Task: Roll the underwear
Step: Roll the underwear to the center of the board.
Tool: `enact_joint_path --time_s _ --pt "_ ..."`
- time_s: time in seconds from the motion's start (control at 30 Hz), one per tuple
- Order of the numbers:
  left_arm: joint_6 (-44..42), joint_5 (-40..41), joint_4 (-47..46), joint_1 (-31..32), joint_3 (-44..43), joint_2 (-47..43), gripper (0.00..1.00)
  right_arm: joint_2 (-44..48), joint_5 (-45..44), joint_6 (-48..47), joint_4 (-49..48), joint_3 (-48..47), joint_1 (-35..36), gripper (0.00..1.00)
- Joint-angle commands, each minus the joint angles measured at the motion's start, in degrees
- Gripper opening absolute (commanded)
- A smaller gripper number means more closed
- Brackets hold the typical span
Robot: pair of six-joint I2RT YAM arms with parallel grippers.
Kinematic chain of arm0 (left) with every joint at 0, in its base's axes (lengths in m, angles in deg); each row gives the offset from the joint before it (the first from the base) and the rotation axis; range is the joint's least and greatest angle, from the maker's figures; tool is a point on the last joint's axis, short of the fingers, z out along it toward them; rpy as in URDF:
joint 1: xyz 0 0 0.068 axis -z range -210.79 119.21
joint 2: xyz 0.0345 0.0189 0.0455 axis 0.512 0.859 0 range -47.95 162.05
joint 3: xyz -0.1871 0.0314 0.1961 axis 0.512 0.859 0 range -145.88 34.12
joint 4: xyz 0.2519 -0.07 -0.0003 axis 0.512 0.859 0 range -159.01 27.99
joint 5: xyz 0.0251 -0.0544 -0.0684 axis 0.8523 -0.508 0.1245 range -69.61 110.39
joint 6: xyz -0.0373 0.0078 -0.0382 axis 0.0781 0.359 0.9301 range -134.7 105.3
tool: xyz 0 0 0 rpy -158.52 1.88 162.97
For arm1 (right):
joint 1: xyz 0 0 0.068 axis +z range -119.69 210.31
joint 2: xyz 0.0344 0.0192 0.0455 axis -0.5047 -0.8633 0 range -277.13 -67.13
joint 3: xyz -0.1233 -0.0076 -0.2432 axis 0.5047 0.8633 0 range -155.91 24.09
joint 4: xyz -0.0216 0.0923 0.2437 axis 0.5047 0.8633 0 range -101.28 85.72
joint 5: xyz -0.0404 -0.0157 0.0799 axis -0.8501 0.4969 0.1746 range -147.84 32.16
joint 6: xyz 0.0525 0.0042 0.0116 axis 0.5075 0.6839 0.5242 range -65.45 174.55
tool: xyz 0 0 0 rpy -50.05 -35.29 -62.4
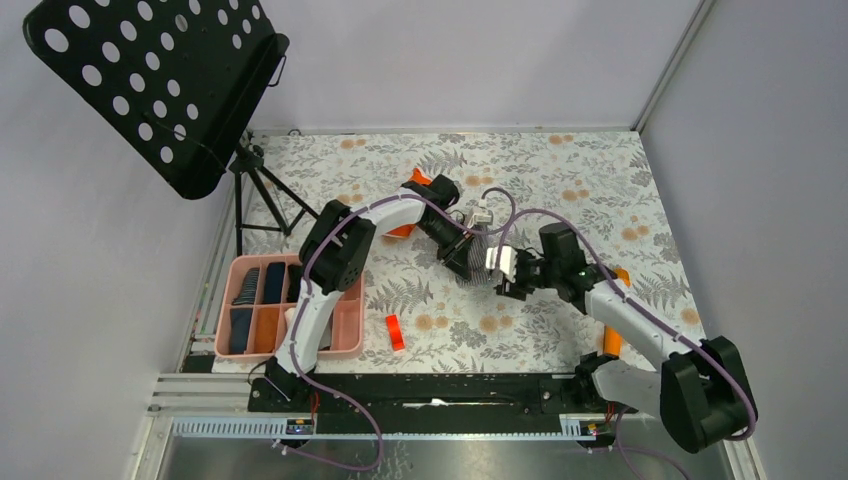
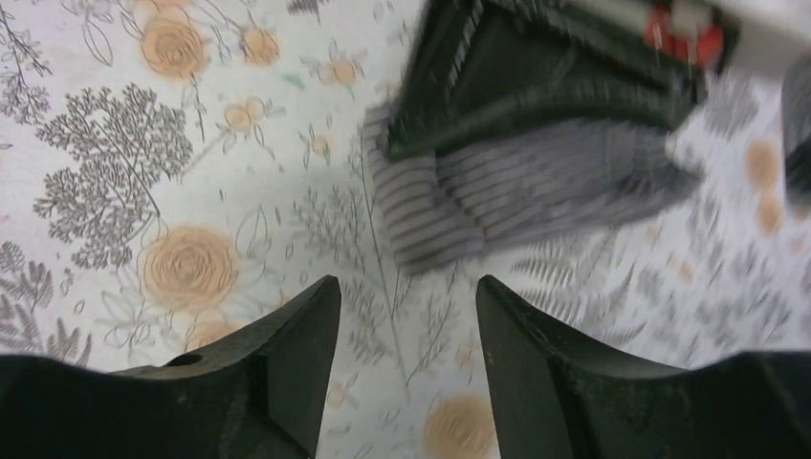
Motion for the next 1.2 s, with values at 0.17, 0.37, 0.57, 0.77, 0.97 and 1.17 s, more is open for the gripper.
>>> enact_joint_path --time_s 0.17,0.37,0.57,0.77,0.97,1.17 --pt "1.1 -2.8 1.2 -0.8 -1.9 2.8 0.0 -8.4 -5.2 -9.1 -14.7 -0.9 10.9 0.66" --pt "1.2 -2.8 1.2 -1.0 -2.3 3.3 0.0 -13.9 -6.8 -11.7 -16.9 -1.0 12.3 0.68" --pt "1.5 -2.8 1.2 -1.0 -3.0 3.8 0.0 -19.2 -9.0 -12.1 -18.8 -2.4 12.9 0.64" --pt "1.8 -2.6 1.2 -1.4 -3.3 3.8 0.0 -21.8 -7.2 -12.8 -13.1 -6.2 12.9 0.35" --pt "5.7 0.0 -0.7 -4.7 -3.1 0.3 0.29 -24.9 -4.6 -11.7 5.7 -14.9 12.9 0.02" --pt "10.7 3.3 -6.6 -11.1 1.0 -10.5 0.38 -30.7 -1.5 -8.5 23.6 -24.6 12.4 0.0"
